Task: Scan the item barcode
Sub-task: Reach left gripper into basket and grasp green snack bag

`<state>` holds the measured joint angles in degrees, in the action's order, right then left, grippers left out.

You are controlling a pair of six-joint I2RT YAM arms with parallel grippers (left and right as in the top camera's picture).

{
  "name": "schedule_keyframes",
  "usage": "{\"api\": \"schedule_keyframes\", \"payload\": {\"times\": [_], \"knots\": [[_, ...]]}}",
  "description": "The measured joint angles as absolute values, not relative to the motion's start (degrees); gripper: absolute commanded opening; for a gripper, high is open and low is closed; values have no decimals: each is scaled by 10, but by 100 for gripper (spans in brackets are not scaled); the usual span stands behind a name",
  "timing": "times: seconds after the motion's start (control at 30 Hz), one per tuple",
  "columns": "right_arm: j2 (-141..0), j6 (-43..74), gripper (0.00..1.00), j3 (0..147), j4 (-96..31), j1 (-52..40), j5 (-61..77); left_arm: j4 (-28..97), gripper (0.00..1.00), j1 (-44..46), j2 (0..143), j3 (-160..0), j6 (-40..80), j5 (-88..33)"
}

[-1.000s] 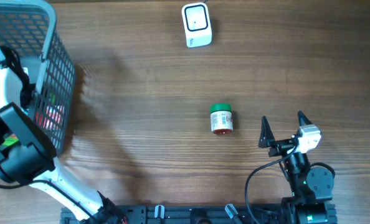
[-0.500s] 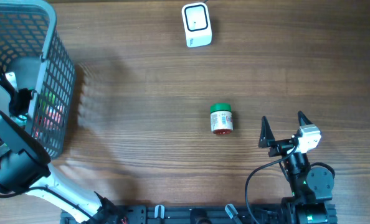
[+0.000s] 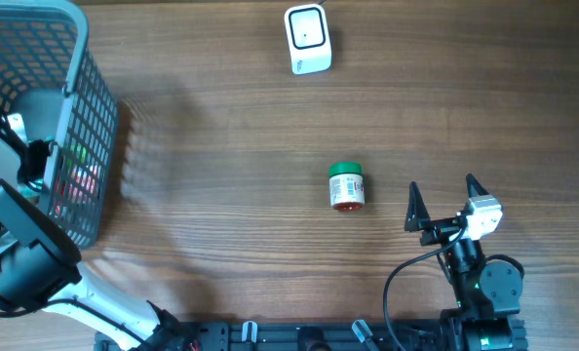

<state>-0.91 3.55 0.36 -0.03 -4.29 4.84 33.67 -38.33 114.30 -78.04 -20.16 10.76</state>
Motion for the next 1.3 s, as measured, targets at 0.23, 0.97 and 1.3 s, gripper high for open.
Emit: {"api": "schedule_keyframes", "payload": {"times": [0.23,0.97,1.3], "knots": [[-9,36,100,4,0,-43,48,429,100,-383,1163,-839,-213,80],[-9,36,100,4,0,-43,48,366,12,-384,1144,-780,-284,35],[-9,36,100,4,0,-43,48,420,4,-382,1169,-850,-212,52]]}}
